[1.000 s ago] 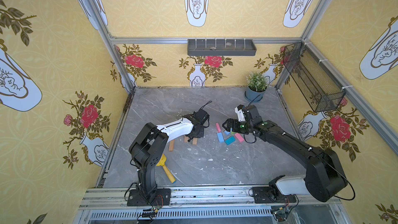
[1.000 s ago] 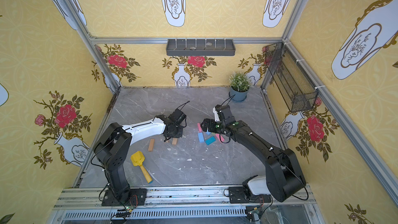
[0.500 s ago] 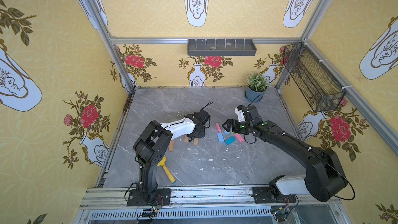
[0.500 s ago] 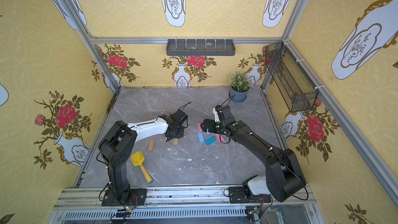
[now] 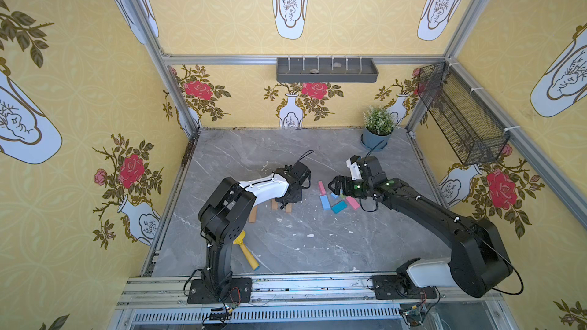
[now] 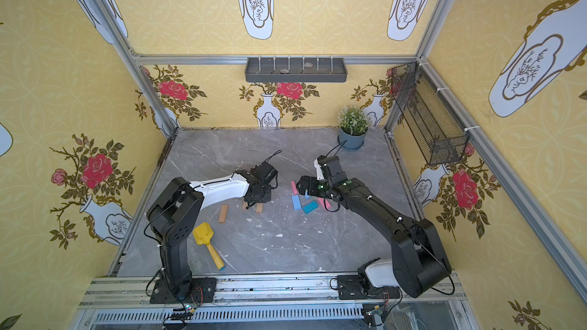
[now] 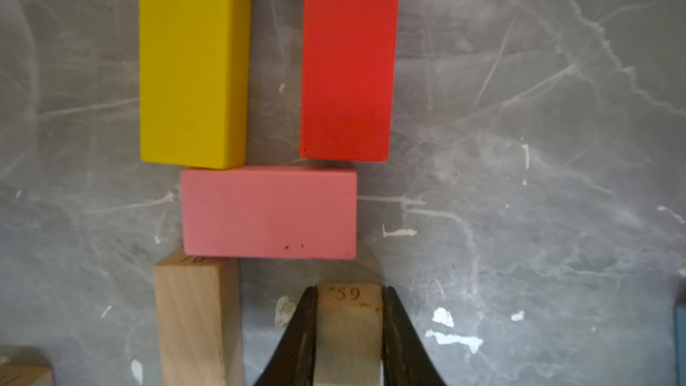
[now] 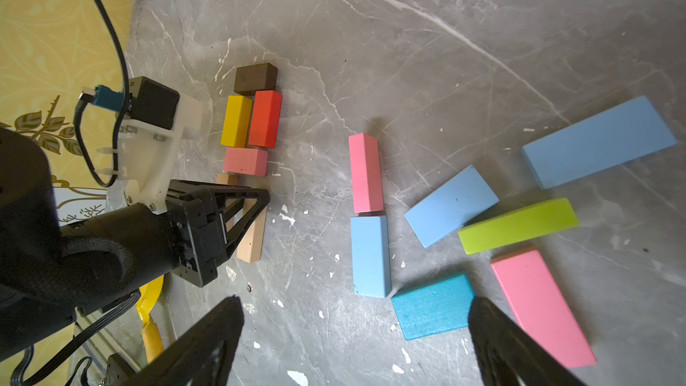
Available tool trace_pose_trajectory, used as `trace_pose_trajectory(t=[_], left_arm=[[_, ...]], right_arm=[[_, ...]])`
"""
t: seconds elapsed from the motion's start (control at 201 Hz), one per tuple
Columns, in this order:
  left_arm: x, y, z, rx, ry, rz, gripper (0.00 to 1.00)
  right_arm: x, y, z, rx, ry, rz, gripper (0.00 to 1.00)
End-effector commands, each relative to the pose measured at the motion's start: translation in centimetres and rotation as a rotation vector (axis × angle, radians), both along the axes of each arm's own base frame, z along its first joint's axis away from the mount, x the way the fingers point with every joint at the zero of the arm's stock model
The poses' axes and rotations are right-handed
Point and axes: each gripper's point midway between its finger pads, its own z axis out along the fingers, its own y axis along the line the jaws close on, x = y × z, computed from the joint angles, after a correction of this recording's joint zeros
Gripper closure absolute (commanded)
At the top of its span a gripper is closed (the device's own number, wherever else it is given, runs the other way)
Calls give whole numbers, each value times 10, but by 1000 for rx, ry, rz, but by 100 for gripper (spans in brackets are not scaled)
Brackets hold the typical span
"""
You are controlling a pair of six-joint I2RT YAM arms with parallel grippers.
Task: Assemble the number 8 with building blocks
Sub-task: Assemble the building block at the center of the board.
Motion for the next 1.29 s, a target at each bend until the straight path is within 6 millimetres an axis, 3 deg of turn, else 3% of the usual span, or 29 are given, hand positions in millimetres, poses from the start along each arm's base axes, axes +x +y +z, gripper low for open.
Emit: trace_pose_trajectory(t=[0.0, 0.896, 1.289], left_arm=[[-1, 6, -8, 26, 11, 20, 83], [4, 8, -14, 45, 9, 27, 80], [4, 9, -14, 45, 12, 29, 74]], right_arm=[[0, 1, 0, 3, -3, 3, 2], [0, 0, -1, 2, -3, 7, 2], [0, 0, 1, 4, -3, 6, 2]])
